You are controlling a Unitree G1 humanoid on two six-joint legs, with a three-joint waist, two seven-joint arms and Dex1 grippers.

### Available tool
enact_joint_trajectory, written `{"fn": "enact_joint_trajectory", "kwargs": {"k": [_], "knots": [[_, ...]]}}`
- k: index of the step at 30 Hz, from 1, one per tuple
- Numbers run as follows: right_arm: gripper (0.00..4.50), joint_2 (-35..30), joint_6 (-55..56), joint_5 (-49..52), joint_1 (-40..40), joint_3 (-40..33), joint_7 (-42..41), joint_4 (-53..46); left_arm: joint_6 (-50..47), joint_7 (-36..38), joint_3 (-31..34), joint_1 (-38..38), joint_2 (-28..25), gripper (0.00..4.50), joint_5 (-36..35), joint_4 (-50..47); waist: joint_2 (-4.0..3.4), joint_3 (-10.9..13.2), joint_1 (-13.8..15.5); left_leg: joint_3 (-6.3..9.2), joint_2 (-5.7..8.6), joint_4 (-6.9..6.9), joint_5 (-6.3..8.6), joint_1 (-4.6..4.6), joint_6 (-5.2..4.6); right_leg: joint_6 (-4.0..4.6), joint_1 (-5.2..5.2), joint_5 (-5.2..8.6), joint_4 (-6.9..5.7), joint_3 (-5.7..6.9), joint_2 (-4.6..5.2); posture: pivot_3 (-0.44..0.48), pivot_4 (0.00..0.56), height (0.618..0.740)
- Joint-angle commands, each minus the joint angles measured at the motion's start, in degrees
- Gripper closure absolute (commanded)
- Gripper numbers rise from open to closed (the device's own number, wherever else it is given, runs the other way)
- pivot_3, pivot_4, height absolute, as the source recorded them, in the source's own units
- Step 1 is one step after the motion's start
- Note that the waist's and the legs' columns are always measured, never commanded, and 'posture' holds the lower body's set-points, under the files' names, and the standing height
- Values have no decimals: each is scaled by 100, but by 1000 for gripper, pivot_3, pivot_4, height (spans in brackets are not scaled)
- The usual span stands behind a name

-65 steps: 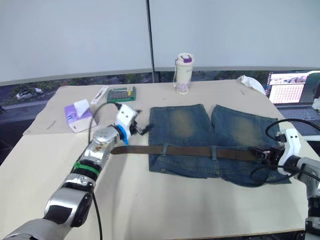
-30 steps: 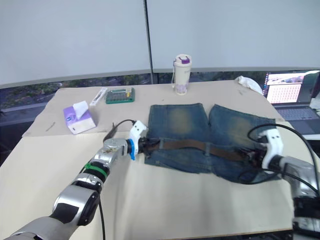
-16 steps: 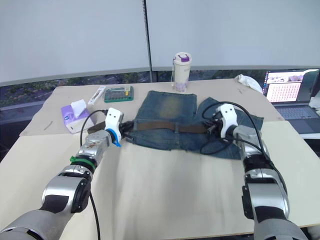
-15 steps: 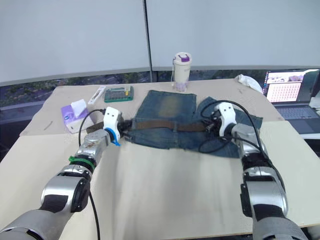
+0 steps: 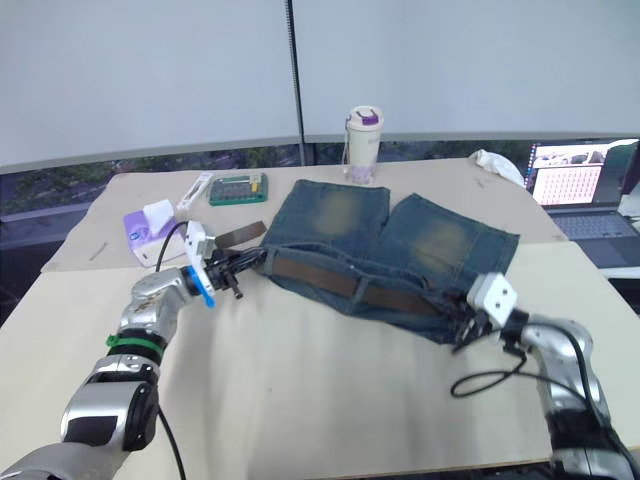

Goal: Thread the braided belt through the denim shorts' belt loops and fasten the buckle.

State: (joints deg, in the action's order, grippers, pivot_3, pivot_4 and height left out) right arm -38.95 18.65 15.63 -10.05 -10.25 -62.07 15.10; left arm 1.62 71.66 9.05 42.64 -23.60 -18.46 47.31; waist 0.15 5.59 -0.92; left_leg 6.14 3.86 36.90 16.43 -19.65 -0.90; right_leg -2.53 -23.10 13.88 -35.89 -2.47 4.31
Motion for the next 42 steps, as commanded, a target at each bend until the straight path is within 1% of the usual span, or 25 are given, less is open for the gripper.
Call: {"fn": "enact_joint_trajectory", "kwargs": {"k": [1, 3, 7, 9, 10, 11, 12, 13, 14, 16, 19, 20, 21, 22, 24, 25, 27, 29, 30, 34, 37, 42], "knots": [[4276, -21, 181, 356, 721, -315, 25, -800, -547, 699, 8, -320, -465, 4500, -267, -516, -1, -1, 1, 0, -2, -1, 1, 6, -1, 0, 2, 0, -1, 1, -1, 0, 150, 740], [4276, -20, 212, 403, 1009, -293, 39, -1069, -774, 854, -32, -456, -586, 4500, -306, -655, -1, 0, 7, -3, 0, -1, 2, 20, -4, -1, 10, 1, 0, 0, 0, 0, 150, 740], [4276, -63, 851, 186, 1484, -145, -78, -1443, -1091, 1259, -242, -723, -851, 4500, -223, -866, 2, 2, 54, -3, 14, -1, 7, 37, -11, -2, 33, 2, 9, 5, 3, 0, 150, 740], [4276, -215, 1610, -49, 1733, 16, -373, -1428, -1115, 1438, -396, -838, -1003, 3855, -107, -873, 2, 3, 66, -2, 15, 0, 8, 47, -13, -7, 47, 7, 11, 8, 2, 0, 150, 740], [4276, -302, 1980, -125, 1849, 101, -531, -1388, -1082, 1482, -462, -874, -1065, 3617, -41, -834, 2, 3, 69, -2, 18, 0, 8, 48, -14, -10, 48, 8, 12, 9, 3, 0, 150, 740], [4276, -410, 2304, -208, 1948, 182, -648, -1331, -1037, 1521, -529, -905, -1120, 3262, 26, -805, 2, 3, 70, -3, 20, 0, 10, 50, -17, -13, 49, 11, 13, 8, 5, 0, 150, 740], [4276, -510, 2430, -128, 2022, 241, -782, -1276, -988, 1539, -577, -915, -1161, 2955, 79, -753, 2, 3, 71, -3, 21, 0, 10, 55, -18, -17, 55, 13, 14, 9, 4, 0, 150, 740], [3215, -639, 2433, -26, 2119, 289, -926, -1206, -980, 1569, -610, -918, -1198, 2568, 107, -719, 3, 5, 74, -3, 22, 1, 10, 60, -18, -18, 63, 14, 17, 10, 4, 0, 150, 740], [2950, -741, 2448, 76, 2174, 313, -1023, -1124, -1000, 1598, -629, -917, -1225, 2263, 117, -705, 6, 7, 79, -3, 21, 1, 11, 64, -18, -18, 71, 14, 22, 10, 4, 0, 150, 740], [2226, -916, 2173, 400, 2299, 285, -1208, -1028, -1052, 1716, -668, -913, -1308, 1578, 131, -692, 8, 8, 79, -3, 21, 3, 13, 70, -23, -17, 84, 15, 63, 11, 6, 0, 150, 740], [1112, -1234, 925, 1137, 2562, 146, -1356, -1306, -1256, 1910, -705, -885, -1443, 451, 86, -739, 9, 8, 60, -3, 17, 1, 16, 72, -27, -14, 86, 15, 71, 10, 3, 0, 150, 740], [861, -1310, 645, 1283, 2619, 114, -1375, -1401, -1305, 1952, -720, -881, -1469, 246, 76, -758, 7, 8, 55, -3, 16, 1, 17, 71, -28, -14, 86, 16, 72, 10, 3, 0, 150, 740], [395, -1516, 122, 1539, 2784, 73, -1489, -1609, -1332, 2006, -743, -875, -1499, 0, 79, -773, 7, 7, 56, -3, 15, 0, 18, 70, -30, -13, 85, 16, 72, 9, 4, 0, 150, 740], [28, -1750, -457, 1792, 2988, -2, -1582, -1833, -1423, 2047, -756, -872, -1527, 0, 30, -824, 5, 7, 60, -3, 14, 0, 19, 69, -32, -13, 86, 16, 72, 8, 5, 0, 150, 740], [7, -2080, -1318, 2187, 3199, -198, -1648, -2096, -1656, 2082, -826, -870, -1603, 0, -169, -1020, 4, 10, 90, -3, 15, 1, 21, 63, -36, -13, 86, 16, 74, 7, 9, 0, 150, 740], [7, -2130, -1583, 2302, 3196, -295, -1604, -2168, -1772, 2084, -886, -873, -1649, 0, -272, -1136, 7, 11, 95, -3, 14, 3, 23, 59, -39, -13, 85, 16, 76, 9, 10, 0, 150, 740], [7, -2070, -2030, 2402, 2980, -473, -1189, -2237, -1969, 2084, -907, -856, -1679, 0, -414, -1380, 21, 12, 99, -2, 10, 3, 24, 57, -40, -12, 86, 15, 78, 9, 10, 0, 150, 740], [7, -2009, -2828, 2504, 2596, -573, -484, -2247, -2201, 2084, -842, -822, -1628, 0, -538, -1671, 20, 13, 109, -3, 8, 3, 25, 57, -39, -12, 87, 15, 78, 8, 12, 0, 150, 740], [7, -1980, -3058, 2345, 2335, -546, -161, -2189, -2280, 2046, -829, -822, -1574, 0, -595, -1936, 19, 12, 114, -2, 8, 3, 25, 55, -39, -12, 84, 15, 78, 6, 14, 0, 150, 740], [7, -1795, -3765, 1721, 1497, -330, 872, -1878, -2440, 1858, -952, -881, -1432, 0, -624, -2732, 15, 11, 169, -2, 5, 3, 25, 45, -38, -11, 73, 14, 78, 5, 18, 0, 150, 740], [7, -1686, -3814, 1377, 1364, -117, 883, -1790, -2376, 1648, -1041, -883, -1271, 0, -594, -3142, 14, 10, 217, -2, 8, 3, 24, 41, -38, -11, 74, 14, 81, 6, 26, 0, 150, 740], [7, -1646, -4041, 931, 1504, 226, 848, -1812, -2418, 1389, -1227, -941, -1151, 0, -595, -3851, 12, 9, 200, -5, 8, 4, 24, 40, -38, -11, 74, 14, 81, 3, 25, 0, 150, 740]]}}
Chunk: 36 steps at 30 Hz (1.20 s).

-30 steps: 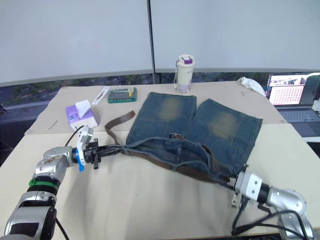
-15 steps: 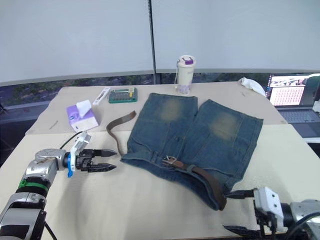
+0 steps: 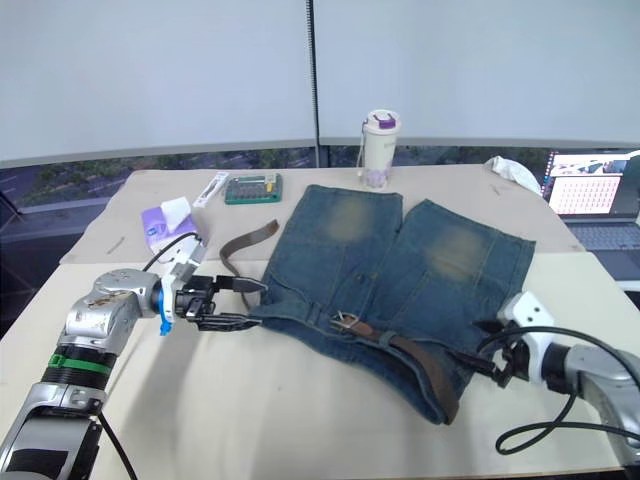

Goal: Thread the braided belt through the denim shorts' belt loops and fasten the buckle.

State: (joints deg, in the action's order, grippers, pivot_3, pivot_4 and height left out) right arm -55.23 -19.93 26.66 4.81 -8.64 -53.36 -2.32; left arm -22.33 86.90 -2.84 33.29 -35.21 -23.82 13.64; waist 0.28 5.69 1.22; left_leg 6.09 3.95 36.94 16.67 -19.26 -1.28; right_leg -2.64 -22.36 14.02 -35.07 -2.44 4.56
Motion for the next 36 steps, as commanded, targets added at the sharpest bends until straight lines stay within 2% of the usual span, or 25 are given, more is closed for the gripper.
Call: {"fn": "enact_joint_trajectory", "kwargs": {"k": [1, 4, 5, 10, 11, 13, 17, 18, 22, 31, 36], "knots": [[7, -3, -260, -223, 12, 118, -26, -62, -68, -173, -67, -25, 16, 0, -83, -583, -1, 0, -29, -1, 0, 0, 0, 1, 0, 0, 0, 0, -1, -1, -1, 0, 150, 740], [7, 10, -332, -576, -36, 345, 79, 36, -16, -220, -181, -90, -26, 0, -9, -768, -2, -1, -55, -1, -4, 0, 0, 6, 0, 0, 5, 0, 0, -2, -4, 0, 150, 740], [249, 57, -324, -692, -123, 384, 167, 118, 48, -248, -208, -96, -26, 0, 32, -771, -1, -2, -58, -2, -7, 0, 0, 9, 0, 0, 7, 0, 0, -2, -8, 0, 150, 740], [1804, 151, -287, -1032, -477, 519, 317, 380, 272, -355, -282, -102, -31, 0, 133, -736, 11, -2, -65, -3, -11, 0, 0, 15, 0, 0, 12, 0, 2, 1, -14, 0, 150, 740], [2346, 158, -254, -1119, -576, 562, 316, 448, 322, -424, -284, -96, -17, 0, 182, -739, 12, -2, -65, -5, -11, 0, 0, 15, 0, 0, 12, 0, 3, 1, -14, 0, 150, 740], [2873, 199, -233, -1204, -736, 583, 323, 536, 425, -565, -265, -77, 21, 0, 261, -727, 14, -3, -67, -5, -11, 0, 0, 17, 0, 1, 13, 0, 4, 1, -14, 0, 150, 740], [4255, 266, -140, -1468, -1068, 688, 374, 799, 490, -673, -237, -87, 30, 0, 253, -718, 15, -4, -68, -6, -11, 0, 0, 17, 1, 1, 13, -1, 4, 1, -14, 0, 150, 740], [4442, 285, -128, -1521, -1138, 704, 394, 858, 511, -690, -235, -90, 26, 0, 262, -715, 17, -4, -69, -6, -11, 0, 0, 17, 1, 1, 12, -1, 5, 1, -14, 0, 150, 740], [4495, 585, -74, -2072, -2031, 885, 1010, 1726, 710, -935, -160, -32, 147, 0, 321, -588, 21, -5, -101, -9, -11, 0, -1, 18, 2, 7, 12, -4, 6, -1, -14, 0, 150, 740], [4499, 1274, 740, -3120, -4425, 1212, 2484, 4965, 974, -1357, -203, 170, 527, 0, 393, -262, 15, -7, -104, -11, 1, -1, -23, 5, 38, 12, -8, -8, 4, -5, -7, 0, 150, 740], [4499, 1232, 1277, -3492, -4983, 1411, 2687, 5976, 1056, -1448, -183, 182, 602, 0, 389, -155, 12, -7, -86, -8, 5, -3, -22, 0, 37, 13, -9, -9, 5, 0, -4, 0, 150, 740]]}}
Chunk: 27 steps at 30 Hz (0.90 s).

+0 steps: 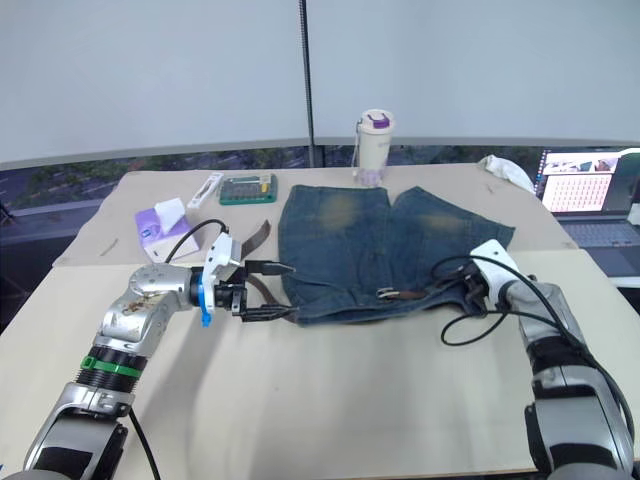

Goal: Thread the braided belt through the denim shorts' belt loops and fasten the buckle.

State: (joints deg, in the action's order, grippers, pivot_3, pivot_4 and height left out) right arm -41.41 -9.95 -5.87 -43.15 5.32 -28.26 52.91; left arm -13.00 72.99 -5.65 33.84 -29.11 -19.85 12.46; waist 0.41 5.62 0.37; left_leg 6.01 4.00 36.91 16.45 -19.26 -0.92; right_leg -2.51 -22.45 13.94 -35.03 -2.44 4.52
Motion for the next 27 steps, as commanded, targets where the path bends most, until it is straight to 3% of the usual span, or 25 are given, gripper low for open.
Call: {"fn": "enact_joint_trajectory", "kwargs": {"k": [1, 3, 5, 7, 11, 15, 19, 22, 27], "knots": [[4499, -198, 378, -278, -207, 38, 135, 510, 146, -69, 109, 110, -17, 0, -6, -33, -1, -1, -4, 0, 0, 0, 0, 0, 0, 0, 1, 0, -1, -1, 0, 0, 150, 740], [4499, -311, 544, -305, -167, 45, -31, 534, 155, -106, 141, 54, -36, 0, -24, -60, -1, -1, 1, 1, 0, 0, 1, 0, -2, 0, 3, 0, -2, -1, 0, 0, 150, 740], [3489, -486, 780, -213, 13, -71, -267, 323, 166, -150, 186, -30, -70, 0, -35, -98, -7, -1, 16, 2, 2, 0, 7, -1, -13, 0, 4, 0, -1, 0, 1, 0, 150, 740], [2974, -639, 806, 0, 234, -250, -593, -83, 149, -206, 227, -89, -88, 0, -58, -138, -14, -1, 16, 4, 4, 0, 13, -1, -23, 0, 5, 0, -2, 2, 2, 0, 150, 740], [1500, -1024, 691, 228, 732, -557, -1013, -1058, 144, -313, 327, -164, -108, 0, -106, -185, -28, 0, -53, 3, 1, 0, 14, -2, -26, -1, 4, 0, -3, -1, -3, 0, 150, 740], [94, -1570, 19, 839, 1648, -1057, -1976, -2528, 186, -710, 611, -51, -18, 0, -124, 119, -45, 1, -79, 2, -8, -1, 16, -1, -28, -1, 3, 0, -2, -2, -8, 0, 150, 740], [34, -1771, -739, 1402, 2415, -1526, -2399, -3732, 353, -1332, 894, 174, 159, 0, -17, 555, -45, 1, -92, 1, -17, 0, 18, 1, -32, -2, 13, 0, -2, 0, -10, 0, 150, 740], [34, -1648, -1710, 2123, 2997, -2061, -2477, -5209, 711, -2615, 1043, 668, 316, 0, 536, 1591, -39, 5, -71, 1, -17, 3, 18, 1, -32, -2, 12, 0, 1, -2, -9, 0, 150, 740], [34, -1345, -2922, 2935, 3081, -2186, -2156, -6992, 1001, -3832, 938, 1557, 479, 0, 1194, 3183, -30, 8, -38, 2, -18, 2, 18, -1, -31, -4, 7, -1, -3, -2, -11, 0, 150, 740]]}}
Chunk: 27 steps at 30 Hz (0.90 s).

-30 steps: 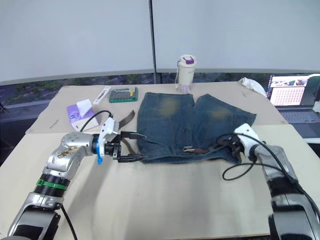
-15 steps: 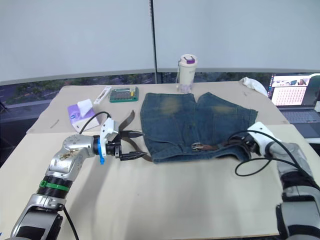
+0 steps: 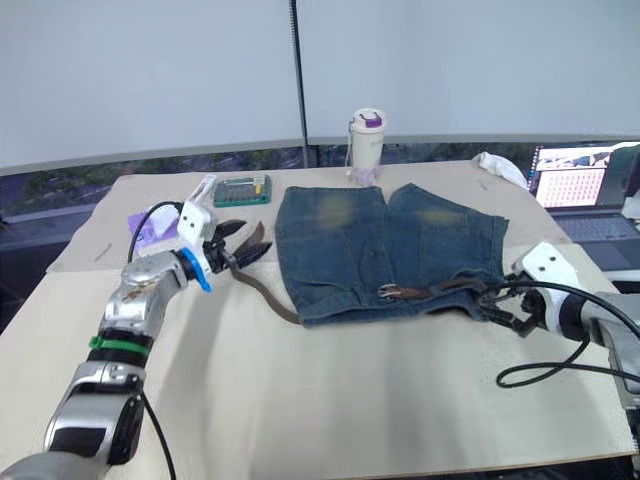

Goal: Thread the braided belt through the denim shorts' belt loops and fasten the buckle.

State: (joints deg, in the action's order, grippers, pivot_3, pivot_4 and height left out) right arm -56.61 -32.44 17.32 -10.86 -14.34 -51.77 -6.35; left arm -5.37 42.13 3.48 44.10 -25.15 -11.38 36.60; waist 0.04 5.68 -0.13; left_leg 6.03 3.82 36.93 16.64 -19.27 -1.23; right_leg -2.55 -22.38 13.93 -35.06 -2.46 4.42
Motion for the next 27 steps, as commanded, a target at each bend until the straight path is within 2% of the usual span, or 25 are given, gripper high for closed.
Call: {"fn": "enact_joint_trajectory", "kwargs": {"k": [1, 5, 10, 15, 20, 25, 26, 27], "knots": [[34, 298, -874, 850, -223, -222, 259, -1345, 225, -968, -3, 739, 141, 0, 457, 1096, 16, 5, 32, 1, 0, 0, 0, 0, 0, 0, 1, 0, 0, 2, 1, 0, 150, 740], [34, 843, -1284, 1587, -524, -207, 495, -2075, 262, -1596, -292, 1388, 368, 0, 994, 2188, 29, 13, 106, 4, 20, 0, 0, -4, 0, -4, -4, -2, -1, 5, 8, 0, 150, 740], [34, 1648, -1155, 2256, -672, -225, 833, -2498, 47, -2308, -324, 1951, 660, 0, 1263, 3129, 53, 15, 153, 13, 27, 0, -1, -6, 2, -11, -5, -7, -6, 10, 11, 0, 150, 740], [34, 1844, -997, 2200, -515, -32, 984, -2658, -10, -2362, -554, 2103, 715, 0, 1645, 3539, 54, 15, 110, 12, 29, -4, -3, -7, 4, -12, -16, -7, -18, 8, 9, 0, 150, 740], [34, 1829, -812, 2119, -488, 49, 1049, -2635, -480, -2508, -419, 2171, 745, 0, 1642, 3714, 54, 15, 81, 12, 28, -4, -4, -8, 6, -12, -23, -7, -35, 7, 5, 0, 150, 740], [0, 1751, -673, 2073, -442, 39, 1070, -2565, -807, -2615, -198, 2158, 757, 1541, 1513, 3753, 54, 16, 85, 12, 29, -4, -4, -8, 6, -12, -25, -7, -39, 8, 5, 0, 150, 740], [0, 1737, -653, 2064, -430, 36, 1073, -2555, -833, -2604, -168, 2149, 761, 1669, 1496, 3746, 55, 16, 86, 12, 29, -4, -4, -8, 6, -12, -25, -7, -39, 8, 5, 0, 150, 740], [0, 1727, -637, 2058, -421, 33, 1071, -2546, -850, -2601, -142, 2143, 765, 2211, 1490, 3740, 55, 16, 85, 12, 29, -4, -4, -8, 7, -12, -25, -7, -39, 9, 5, 0, 150, 740]]}}
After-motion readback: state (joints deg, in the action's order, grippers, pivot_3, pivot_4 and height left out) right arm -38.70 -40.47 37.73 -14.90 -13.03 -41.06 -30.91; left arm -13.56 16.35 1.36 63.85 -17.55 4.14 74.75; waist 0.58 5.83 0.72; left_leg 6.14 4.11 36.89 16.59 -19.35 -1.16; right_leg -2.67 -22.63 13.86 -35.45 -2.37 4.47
